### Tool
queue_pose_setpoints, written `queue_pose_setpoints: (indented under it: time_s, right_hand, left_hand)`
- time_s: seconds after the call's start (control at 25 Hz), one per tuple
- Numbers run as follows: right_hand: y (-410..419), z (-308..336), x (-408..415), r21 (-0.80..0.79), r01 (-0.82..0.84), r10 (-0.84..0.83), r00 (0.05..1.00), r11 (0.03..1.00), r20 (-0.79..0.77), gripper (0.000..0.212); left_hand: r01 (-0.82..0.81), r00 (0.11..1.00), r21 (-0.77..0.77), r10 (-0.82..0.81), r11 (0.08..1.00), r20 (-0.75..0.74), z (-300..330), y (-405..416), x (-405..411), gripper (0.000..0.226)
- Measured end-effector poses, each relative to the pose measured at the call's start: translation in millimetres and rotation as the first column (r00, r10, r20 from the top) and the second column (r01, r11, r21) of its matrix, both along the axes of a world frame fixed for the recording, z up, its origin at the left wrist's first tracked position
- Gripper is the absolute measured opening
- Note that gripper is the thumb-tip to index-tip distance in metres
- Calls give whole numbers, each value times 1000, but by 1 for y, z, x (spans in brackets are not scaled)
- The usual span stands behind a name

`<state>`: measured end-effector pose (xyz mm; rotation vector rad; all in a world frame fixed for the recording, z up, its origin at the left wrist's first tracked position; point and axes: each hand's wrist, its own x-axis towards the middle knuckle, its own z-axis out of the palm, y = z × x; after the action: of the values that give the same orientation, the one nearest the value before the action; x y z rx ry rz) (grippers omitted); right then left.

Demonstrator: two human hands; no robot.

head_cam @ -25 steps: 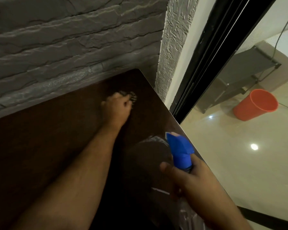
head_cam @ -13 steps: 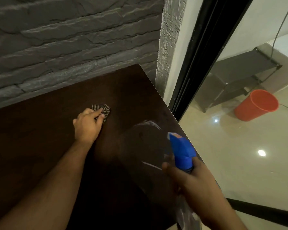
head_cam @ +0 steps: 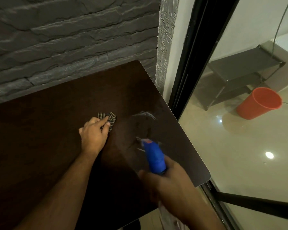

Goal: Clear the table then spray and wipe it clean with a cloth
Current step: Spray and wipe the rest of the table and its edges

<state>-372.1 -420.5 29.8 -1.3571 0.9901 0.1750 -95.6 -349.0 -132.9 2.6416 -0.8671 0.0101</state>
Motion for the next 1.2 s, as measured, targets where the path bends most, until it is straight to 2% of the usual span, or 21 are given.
queue_pose_setpoints:
  time_s: [0.12,0.16,0.2,0.28,0.32,0.36,0.4,0.44,0.52,0.56,0.64,0.68,0.76,0.8,0.84,0.88,0.96,1.0,1.04,1.12,1.2]
  right_hand:
    - [-9,-1,-14,-87,57,-59,998,995,-20,34]
    - [-9,0,-17,-96,62,-65,997,993,-28,36]
    - [-9,-1,-20,-96,79,-82,996,992,-27,35]
    - [-15,-1,-22,-71,121,-122,992,990,-8,25]
    - [-19,0,-21,-38,131,-132,991,991,-9,23]
    - [-23,1,-20,0,125,-125,992,992,-11,23]
    - [-26,1,-17,24,106,-106,994,994,-12,26]
    - [-29,1,-15,22,85,-85,996,996,-13,28]
    - [-31,-2,-9,-22,66,-66,998,998,-3,29]
    - [-31,-3,-7,-43,73,-73,997,996,3,28]
    - [-32,-5,-4,-40,101,-100,995,994,17,26]
    - [-32,-5,-3,-15,113,-113,993,993,28,24]
    - [-35,-3,-1,44,121,-122,992,992,35,23]
    - [-37,-2,0,69,118,-120,992,991,31,23]
    - [-39,-3,0,84,113,-116,993,990,27,25]
    - [-42,-5,-1,81,112,-114,993,990,20,26]
    - [-46,-9,-2,55,119,-119,993,991,0,27]
    - [-47,-11,-1,41,131,-131,991,991,6,26]
    - [-48,-13,-1,31,148,-148,989,989,18,25]
    - [-47,-14,0,40,169,-170,985,985,33,24]
    - [-46,-11,3,90,175,-179,983,980,37,24]
  left_hand:
    - [-61,998,0,61,998,-24,7,-9,-11,33]
    - [8,1000,0,-8,1000,-20,9,-9,-23,33]
    - [147,989,18,-147,989,-7,8,-5,-41,35]
    - [449,893,63,-451,891,7,3,18,-79,38]
    - [510,859,67,-512,858,11,1,30,-81,38]
    - [492,870,55,-493,869,21,3,36,-67,38]
    - [389,920,45,-391,920,35,5,31,-45,37]
    - [219,975,45,-220,975,36,5,18,-19,35]
    - [-108,994,77,110,991,-23,9,-29,35,35]
    - [-153,985,102,160,983,-64,15,-57,44,36]
    - [1,998,194,12,981,-66,21,-99,15,37]
    - [179,984,229,-179,957,-19,16,-98,-16,38]
    - [544,833,213,-552,811,-27,11,-53,-76,41]
    - [610,788,170,-615,774,-26,6,-22,-85,40]
    - [599,798,112,-602,793,-4,4,-2,-73,38]
    - [516,855,76,-518,853,18,3,1,-51,38]
    - [209,977,75,-212,975,35,0,-24,5,36]
    - [53,998,77,-56,996,38,0,-49,30,34]
    - [-30,999,95,28,995,21,4,-78,40,34]
    - [107,994,160,-107,981,-8,12,-122,10,36]
    - [433,900,206,-433,878,-48,12,-113,-47,37]
